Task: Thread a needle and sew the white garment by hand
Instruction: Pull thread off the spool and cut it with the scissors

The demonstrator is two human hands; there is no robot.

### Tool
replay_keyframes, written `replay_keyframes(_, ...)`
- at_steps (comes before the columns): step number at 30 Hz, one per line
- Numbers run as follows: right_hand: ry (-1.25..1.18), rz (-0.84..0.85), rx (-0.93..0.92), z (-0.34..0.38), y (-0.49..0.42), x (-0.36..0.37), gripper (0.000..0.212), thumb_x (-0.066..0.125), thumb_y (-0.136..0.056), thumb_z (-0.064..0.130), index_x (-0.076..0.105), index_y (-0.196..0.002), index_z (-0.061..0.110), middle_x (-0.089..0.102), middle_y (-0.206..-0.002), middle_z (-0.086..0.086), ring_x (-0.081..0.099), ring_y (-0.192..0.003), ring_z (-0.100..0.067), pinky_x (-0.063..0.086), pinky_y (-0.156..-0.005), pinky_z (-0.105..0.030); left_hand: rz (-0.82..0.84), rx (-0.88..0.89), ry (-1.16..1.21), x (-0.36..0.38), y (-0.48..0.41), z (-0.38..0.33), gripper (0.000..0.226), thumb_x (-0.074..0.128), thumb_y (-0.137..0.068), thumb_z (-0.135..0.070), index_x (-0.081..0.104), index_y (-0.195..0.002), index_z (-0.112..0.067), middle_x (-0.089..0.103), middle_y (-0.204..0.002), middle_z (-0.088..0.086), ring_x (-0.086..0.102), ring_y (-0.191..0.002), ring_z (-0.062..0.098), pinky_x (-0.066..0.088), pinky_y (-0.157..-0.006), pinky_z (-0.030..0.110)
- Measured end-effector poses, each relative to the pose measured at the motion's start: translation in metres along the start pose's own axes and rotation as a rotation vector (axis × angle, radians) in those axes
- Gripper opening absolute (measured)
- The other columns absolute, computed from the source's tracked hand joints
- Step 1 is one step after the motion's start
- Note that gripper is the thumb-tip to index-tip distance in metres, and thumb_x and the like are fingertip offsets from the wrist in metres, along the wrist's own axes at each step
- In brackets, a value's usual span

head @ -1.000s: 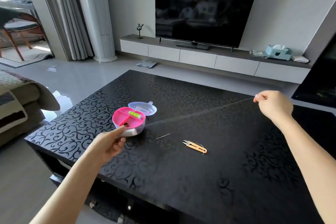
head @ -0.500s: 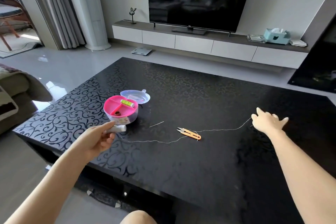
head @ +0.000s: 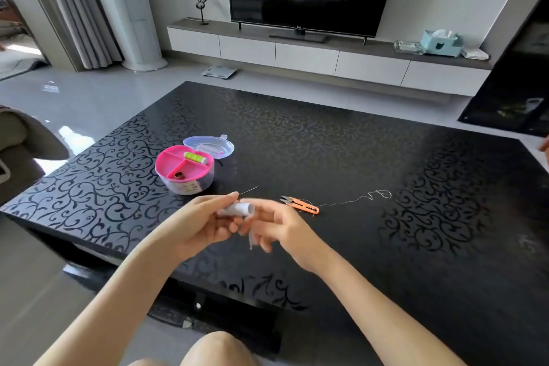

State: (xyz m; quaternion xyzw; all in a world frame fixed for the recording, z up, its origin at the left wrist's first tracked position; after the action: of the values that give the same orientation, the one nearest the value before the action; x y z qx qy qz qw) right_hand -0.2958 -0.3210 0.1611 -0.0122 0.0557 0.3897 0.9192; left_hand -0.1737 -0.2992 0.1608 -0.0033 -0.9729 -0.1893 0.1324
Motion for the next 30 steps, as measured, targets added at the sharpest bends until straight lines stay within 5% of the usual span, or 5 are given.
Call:
replay_keyframes(4, 0.188, -0.144, -0.045, 0.003, 0.021, -0.013, 0.026, 0.049, -0.099, 0.015, 0.067, -0.08, 0.011, 0.05, -0.052, 0.013, 0.039, -0.051, -0.001, 0.031, -0.055, -0.014, -0.065, -0.049, 0.038, -0.026, 0.007, 0.013, 0.032, 0.056, -0.083, -0.027, 0.07, -0.061, -0.008, 0.042, -0.05, 0.002, 0.033, -0.038, 0.006, 0.02, -0.033, 0.013)
replay_keyframes(13, 0.537, -0.408, 0.15, -0.027, 0.065, -0.096, 0.031, 0.05, -0.096, 0.011, 0.062, -0.068, 0.015, 0.042, -0.046, 0.014, 0.036, -0.045, -0.003, 0.027, -0.051, -0.015, -0.45, -0.07, 0.239, -0.117, 0.02, 0.038, 0.023, 0.051, -0.096, -0.018, 0.056, -0.08, -0.002, 0.045, -0.045, 0.002, 0.039, -0.034, 0.005, 0.025, -0.029, 0.011)
replay_keyframes(17, 0.645, -0.408, 0.143, -0.026, 0.056, -0.087, 0.015, 0.058, -0.093, 0.023, 0.065, -0.104, 0.031, 0.063, -0.09, 0.018, 0.056, -0.084, 0.004, 0.038, -0.076, -0.008, -0.375, -0.092, 0.125, -0.101, 0.023, 0.035, 0.027, 0.056, -0.094, -0.019, 0.062, -0.076, 0.0, 0.048, -0.052, 0.006, 0.04, -0.037, 0.007, 0.026, -0.03, 0.012)
replay_keyframes(22, 0.084, 0.035, 0.033, -0.014, 0.007, 0.025, 0.07, 0.065, -0.087, 0.025, 0.028, -0.146, 0.03, 0.037, -0.148, 0.014, 0.03, -0.135, 0.007, 0.023, -0.112, -0.02, -0.159, -0.083, 0.069, -0.04, 0.017, 0.026, 0.039, 0.055, -0.093, -0.024, 0.07, -0.059, -0.011, 0.049, -0.055, 0.005, 0.042, -0.04, 0.006, 0.028, -0.033, 0.011)
replay_keyframes(30, 0.219, -0.032, -0.042, -0.003, -0.004, 0.028, 0.017, 0.056, -0.096, 0.018, 0.072, -0.093, 0.012, 0.047, -0.053, 0.012, 0.037, -0.052, -0.004, 0.031, -0.053, -0.018, -0.143, -0.074, 0.041, -0.046, 0.019, 0.026, 0.025, 0.059, -0.089, -0.026, 0.067, -0.083, -0.003, 0.051, -0.055, 0.004, 0.044, -0.042, 0.006, 0.032, -0.034, 0.011)
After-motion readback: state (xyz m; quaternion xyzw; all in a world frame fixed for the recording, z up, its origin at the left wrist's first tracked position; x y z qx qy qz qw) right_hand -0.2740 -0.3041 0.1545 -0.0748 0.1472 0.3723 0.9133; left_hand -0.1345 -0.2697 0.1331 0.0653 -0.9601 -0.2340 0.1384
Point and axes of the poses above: each hand's wrist, its own y-axis away from the middle knuckle, its own x-axis out of the palm, z = x × y, the point moved 7 cm from there along -y, towards the middle knuckle
